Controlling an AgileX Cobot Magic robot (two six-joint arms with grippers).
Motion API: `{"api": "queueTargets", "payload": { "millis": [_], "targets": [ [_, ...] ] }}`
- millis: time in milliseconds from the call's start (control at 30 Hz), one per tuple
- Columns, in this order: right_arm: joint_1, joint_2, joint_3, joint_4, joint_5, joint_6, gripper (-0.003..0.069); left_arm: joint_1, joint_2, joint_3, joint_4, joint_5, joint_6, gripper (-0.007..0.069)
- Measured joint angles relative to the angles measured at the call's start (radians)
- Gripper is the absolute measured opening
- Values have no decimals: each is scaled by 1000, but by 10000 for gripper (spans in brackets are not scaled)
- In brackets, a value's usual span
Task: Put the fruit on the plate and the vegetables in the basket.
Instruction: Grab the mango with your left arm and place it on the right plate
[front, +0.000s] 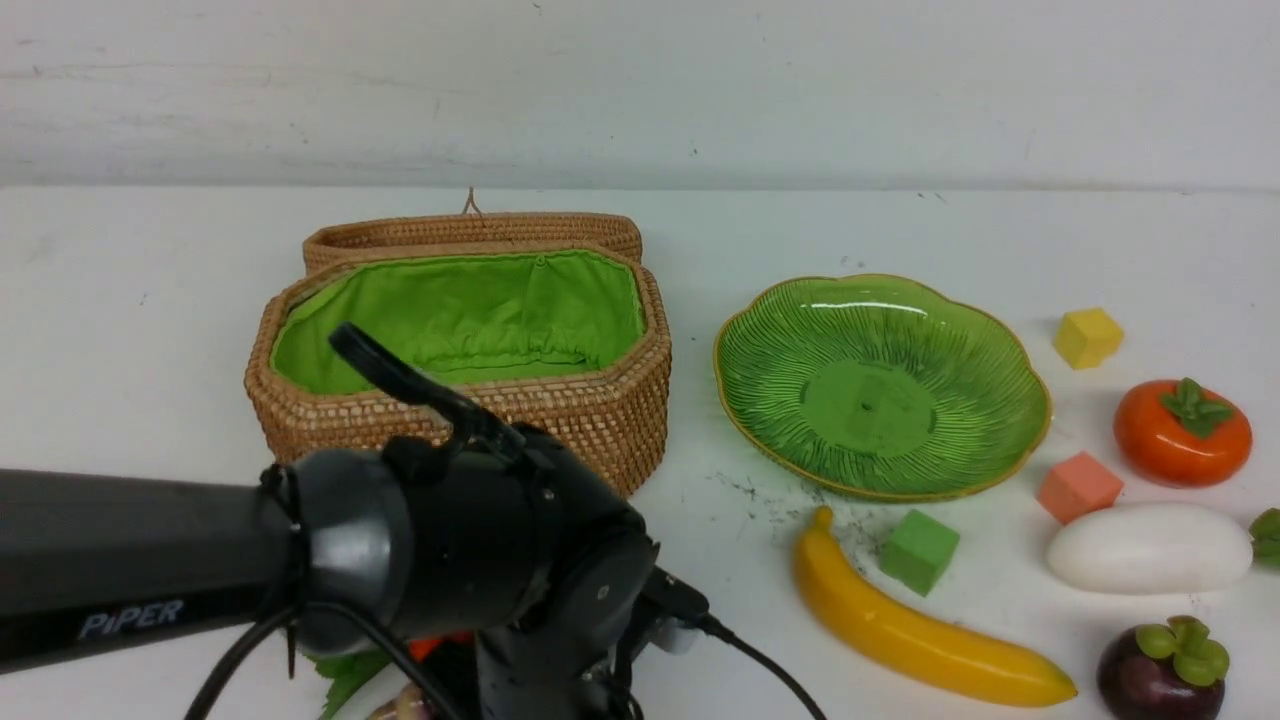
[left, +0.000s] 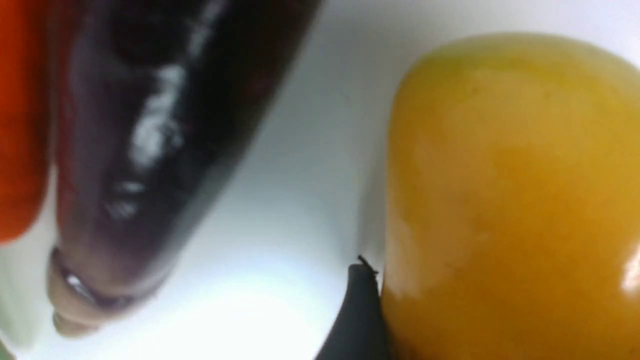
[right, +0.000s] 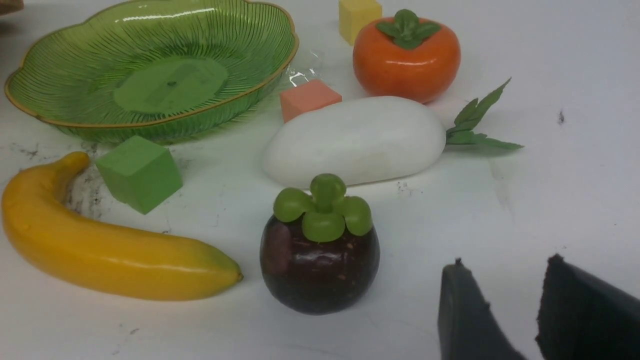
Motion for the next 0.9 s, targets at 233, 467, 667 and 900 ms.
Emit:
{"api": "queueTargets", "payload": {
  "millis": [233, 467, 667, 900],
  "targets": [
    [0, 0, 0, 0, 0, 0, 245, 0, 1, -192, -129, 165, 140, 584],
    [0, 0, 0, 0, 0, 0, 245, 0, 6, -494, -203, 198, 163, 584],
    [0, 0, 0, 0, 0, 0, 245, 0, 103, -780, -150, 181, 147, 584],
    [0, 0, 0, 0, 0, 0, 245, 7, 344, -1108, -17, 145, 44, 584]
  ]
}}
